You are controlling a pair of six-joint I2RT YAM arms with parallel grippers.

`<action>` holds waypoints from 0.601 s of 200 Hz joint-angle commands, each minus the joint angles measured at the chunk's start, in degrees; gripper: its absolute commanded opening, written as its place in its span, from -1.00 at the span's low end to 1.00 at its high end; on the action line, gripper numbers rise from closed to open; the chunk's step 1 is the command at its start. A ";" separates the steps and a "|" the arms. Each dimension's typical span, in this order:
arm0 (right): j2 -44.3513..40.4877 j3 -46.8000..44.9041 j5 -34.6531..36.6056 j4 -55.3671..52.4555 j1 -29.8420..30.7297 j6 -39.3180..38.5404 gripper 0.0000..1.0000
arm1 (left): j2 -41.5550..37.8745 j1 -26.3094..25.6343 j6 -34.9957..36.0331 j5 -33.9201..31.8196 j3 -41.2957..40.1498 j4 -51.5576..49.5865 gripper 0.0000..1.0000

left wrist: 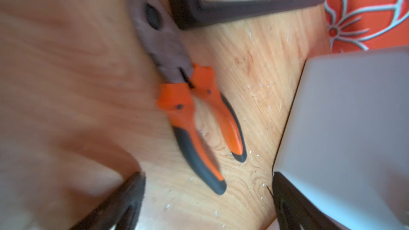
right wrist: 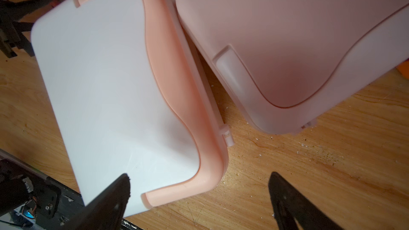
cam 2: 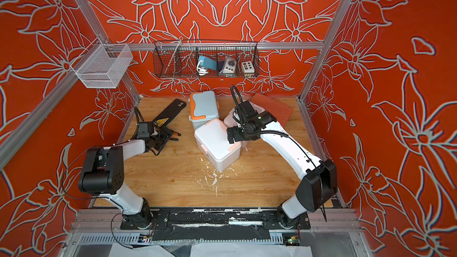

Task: Open first aid kits and take out gauze
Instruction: Adjust the distractor at the center of the board, then adjust the first aid kit at the center of the board.

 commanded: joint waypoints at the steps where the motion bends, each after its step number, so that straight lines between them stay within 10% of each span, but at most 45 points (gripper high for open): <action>1: 1.53 1.90 -1.66 -0.86 -0.41 -2.20 0.95 | 5.23 -1.51 0.66 2.15 5.13 0.96 0.78; 41: 2.64 1.63 -2.19 -1.30 -0.49 -3.67 0.92 | 6.16 -1.81 1.37 5.10 9.14 0.64 0.77; 120: 6.83 5.08 -6.34 -1.16 -0.98 -6.36 0.87 | -20.05 -9.63 2.07 2.34 -3.91 -5.72 0.79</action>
